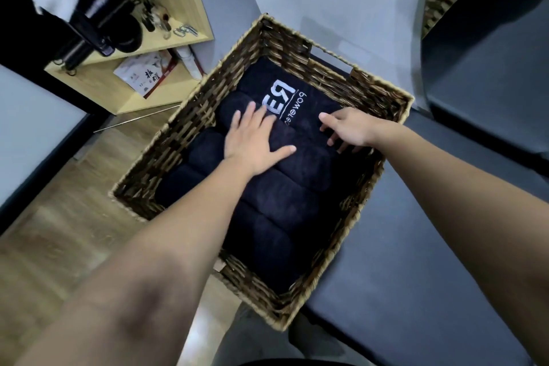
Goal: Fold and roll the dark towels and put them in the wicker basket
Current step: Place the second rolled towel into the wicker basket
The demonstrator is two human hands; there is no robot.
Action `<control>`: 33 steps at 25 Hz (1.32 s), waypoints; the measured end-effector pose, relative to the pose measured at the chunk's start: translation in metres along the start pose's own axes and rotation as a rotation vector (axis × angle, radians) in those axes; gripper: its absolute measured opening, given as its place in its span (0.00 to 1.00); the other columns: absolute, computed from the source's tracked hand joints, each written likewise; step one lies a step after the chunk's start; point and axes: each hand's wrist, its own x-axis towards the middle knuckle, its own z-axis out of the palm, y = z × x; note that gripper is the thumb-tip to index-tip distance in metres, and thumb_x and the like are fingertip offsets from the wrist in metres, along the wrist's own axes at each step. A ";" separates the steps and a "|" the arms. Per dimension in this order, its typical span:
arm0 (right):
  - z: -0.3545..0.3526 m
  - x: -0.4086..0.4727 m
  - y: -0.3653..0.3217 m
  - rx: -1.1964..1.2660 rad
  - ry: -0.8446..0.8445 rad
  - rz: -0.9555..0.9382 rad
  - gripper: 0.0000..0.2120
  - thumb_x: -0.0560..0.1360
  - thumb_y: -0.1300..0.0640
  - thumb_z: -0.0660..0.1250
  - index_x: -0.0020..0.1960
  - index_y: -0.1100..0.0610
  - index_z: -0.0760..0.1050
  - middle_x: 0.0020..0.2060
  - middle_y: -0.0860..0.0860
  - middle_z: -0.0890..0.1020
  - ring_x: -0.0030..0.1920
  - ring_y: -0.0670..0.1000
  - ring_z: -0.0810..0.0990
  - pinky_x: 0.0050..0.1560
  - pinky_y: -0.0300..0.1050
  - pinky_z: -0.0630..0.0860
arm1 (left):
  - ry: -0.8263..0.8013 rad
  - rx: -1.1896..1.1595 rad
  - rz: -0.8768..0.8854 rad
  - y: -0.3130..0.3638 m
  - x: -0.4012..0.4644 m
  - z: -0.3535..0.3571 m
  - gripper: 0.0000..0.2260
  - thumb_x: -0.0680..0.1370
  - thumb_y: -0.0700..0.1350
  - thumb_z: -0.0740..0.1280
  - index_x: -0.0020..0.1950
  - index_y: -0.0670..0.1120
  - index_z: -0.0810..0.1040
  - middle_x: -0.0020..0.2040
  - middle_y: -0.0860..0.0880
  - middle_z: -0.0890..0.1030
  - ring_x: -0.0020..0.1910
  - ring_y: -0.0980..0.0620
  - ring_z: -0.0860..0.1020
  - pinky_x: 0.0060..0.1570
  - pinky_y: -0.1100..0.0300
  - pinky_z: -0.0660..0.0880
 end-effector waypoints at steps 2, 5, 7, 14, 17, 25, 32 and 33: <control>0.006 0.004 0.000 -0.055 0.006 -0.029 0.25 0.84 0.37 0.51 0.59 0.55 0.77 0.45 0.53 0.85 0.44 0.56 0.85 0.49 0.55 0.81 | -0.043 0.063 -0.079 -0.028 0.015 -0.010 0.43 0.75 0.76 0.49 0.82 0.50 0.56 0.83 0.48 0.53 0.82 0.45 0.46 0.80 0.45 0.46; 0.011 0.010 -0.009 -0.137 0.013 -0.048 0.27 0.84 0.37 0.52 0.57 0.57 0.78 0.51 0.53 0.82 0.50 0.55 0.81 0.56 0.53 0.78 | -0.084 0.137 -0.086 -0.034 0.033 -0.014 0.43 0.76 0.75 0.47 0.81 0.45 0.58 0.80 0.43 0.60 0.81 0.43 0.52 0.79 0.47 0.51; 0.010 0.012 -0.013 -0.133 -0.021 0.001 0.28 0.84 0.36 0.51 0.60 0.58 0.77 0.53 0.54 0.80 0.52 0.56 0.79 0.53 0.50 0.75 | -0.101 0.174 -0.080 -0.031 0.033 -0.008 0.42 0.77 0.74 0.46 0.78 0.43 0.63 0.76 0.41 0.66 0.78 0.41 0.59 0.78 0.47 0.54; 0.006 0.013 -0.014 -0.014 -0.077 0.106 0.30 0.82 0.32 0.49 0.60 0.54 0.77 0.49 0.55 0.83 0.49 0.59 0.82 0.55 0.57 0.81 | -0.171 0.132 -0.117 -0.033 0.034 0.007 0.41 0.78 0.72 0.41 0.80 0.43 0.59 0.78 0.41 0.62 0.80 0.41 0.54 0.79 0.47 0.47; 0.007 0.008 -0.011 0.014 -0.069 0.084 0.30 0.81 0.31 0.50 0.59 0.54 0.77 0.49 0.55 0.83 0.49 0.56 0.82 0.56 0.56 0.81 | -0.182 0.045 -0.142 -0.035 0.032 0.001 0.39 0.79 0.71 0.44 0.82 0.46 0.53 0.82 0.43 0.55 0.81 0.42 0.50 0.80 0.47 0.45; 0.014 -0.008 -0.009 -0.435 0.304 -0.128 0.23 0.84 0.41 0.55 0.73 0.52 0.69 0.69 0.55 0.70 0.69 0.60 0.68 0.66 0.60 0.72 | -0.013 -0.082 0.093 0.023 0.031 0.007 0.27 0.85 0.57 0.51 0.83 0.49 0.54 0.84 0.49 0.50 0.82 0.47 0.46 0.79 0.45 0.49; 0.004 -0.013 -0.011 -0.374 0.253 -0.125 0.23 0.83 0.41 0.56 0.71 0.53 0.74 0.67 0.59 0.73 0.67 0.63 0.74 0.67 0.56 0.72 | 0.034 -0.178 0.047 0.031 0.032 -0.025 0.22 0.85 0.53 0.55 0.78 0.47 0.66 0.78 0.48 0.67 0.77 0.47 0.62 0.77 0.46 0.55; 0.006 -0.019 -0.011 -0.392 0.261 -0.139 0.23 0.83 0.41 0.57 0.71 0.53 0.73 0.66 0.58 0.73 0.66 0.62 0.75 0.66 0.57 0.73 | 0.047 -0.179 0.056 0.035 0.027 -0.029 0.21 0.85 0.52 0.55 0.77 0.47 0.67 0.77 0.47 0.68 0.77 0.47 0.63 0.77 0.46 0.56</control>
